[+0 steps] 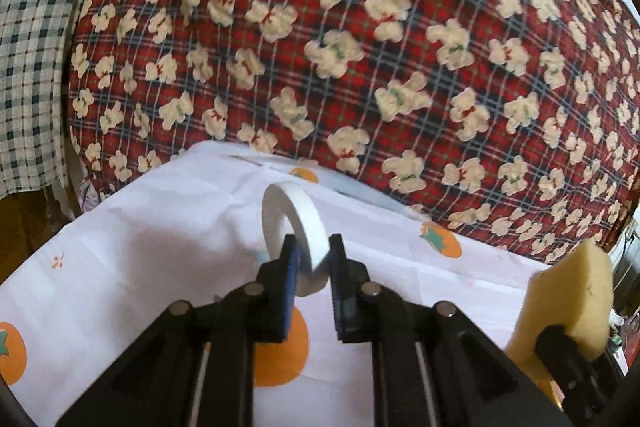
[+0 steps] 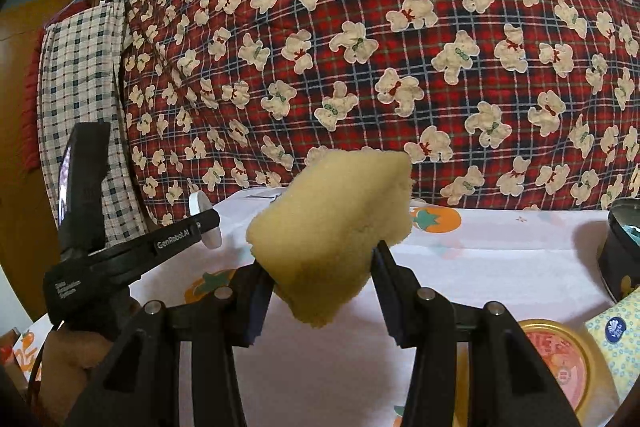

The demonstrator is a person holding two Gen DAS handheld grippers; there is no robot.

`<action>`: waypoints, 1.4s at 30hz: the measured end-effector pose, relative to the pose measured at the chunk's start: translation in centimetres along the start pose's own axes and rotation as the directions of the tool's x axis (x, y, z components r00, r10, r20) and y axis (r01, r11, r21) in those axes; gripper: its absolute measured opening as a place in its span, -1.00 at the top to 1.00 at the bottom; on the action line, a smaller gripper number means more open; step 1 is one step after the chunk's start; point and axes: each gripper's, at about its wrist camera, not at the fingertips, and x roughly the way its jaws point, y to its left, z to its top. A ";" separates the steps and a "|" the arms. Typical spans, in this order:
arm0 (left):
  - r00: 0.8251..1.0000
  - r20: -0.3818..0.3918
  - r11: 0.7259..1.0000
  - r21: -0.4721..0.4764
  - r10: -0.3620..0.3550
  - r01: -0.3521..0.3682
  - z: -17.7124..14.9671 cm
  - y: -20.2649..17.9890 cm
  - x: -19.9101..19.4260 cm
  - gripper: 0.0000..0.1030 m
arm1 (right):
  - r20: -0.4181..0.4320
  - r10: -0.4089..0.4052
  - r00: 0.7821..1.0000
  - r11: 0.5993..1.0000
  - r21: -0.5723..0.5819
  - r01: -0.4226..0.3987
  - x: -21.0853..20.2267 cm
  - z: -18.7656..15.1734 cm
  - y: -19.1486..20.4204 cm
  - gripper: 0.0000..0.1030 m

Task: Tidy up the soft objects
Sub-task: 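Carry the tape roll and yellow sponge with both tools over the metal tin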

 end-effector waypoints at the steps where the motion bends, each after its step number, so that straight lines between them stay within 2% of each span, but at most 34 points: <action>1: 1.000 0.006 1.000 0.003 -0.005 0.005 -0.1 -0.2 -0.3 0.75 | 0.001 0.002 1.000 1.000 -0.004 -0.002 -0.2 0.0 0.0 0.04; 8: 1.000 0.016 0.998 0.053 0.017 -0.018 -1.5 -2.0 -1.9 0.75 | 0.033 0.004 0.999 0.999 -0.047 -0.003 -2.3 -0.5 -0.1 0.04; 11: 0.999 0.046 0.997 0.064 0.029 -0.032 -1.8 -2.6 -2.9 0.76 | 0.041 0.003 0.999 0.998 -0.060 0.000 -3.0 -0.6 -0.2 0.04; 16: 0.998 0.062 0.997 0.073 0.009 -0.013 -2.7 -3.8 -4.2 0.76 | 0.045 -0.002 0.999 0.999 -0.051 0.004 -4.1 -0.9 -1.0 0.04; 24: 0.995 0.072 0.995 0.071 -0.075 0.070 -4.3 -5.6 -6.6 0.75 | 0.055 -0.006 0.998 0.999 -0.052 0.009 -6.0 -1.3 -2.2 0.04; 29: 0.986 0.102 0.990 0.056 -0.133 0.128 -5.3 -6.3 -8.7 0.75 | 0.064 -0.007 0.998 0.999 -0.044 0.010 -7.3 -1.5 -3.2 0.04; 34: 0.984 0.102 0.988 0.052 -0.149 0.144 -6.0 -7.1 -10.0 0.75 | 0.079 -0.009 0.997 0.999 -0.045 0.012 -8.7 -1.7 -4.1 0.04; 42: 0.985 0.107 0.981 0.148 -0.138 0.122 -7.2 -10.7 -11.9 0.75 | 0.112 -0.019 0.994 0.999 -0.038 0.023 -10.7 -1.9 -5.8 0.04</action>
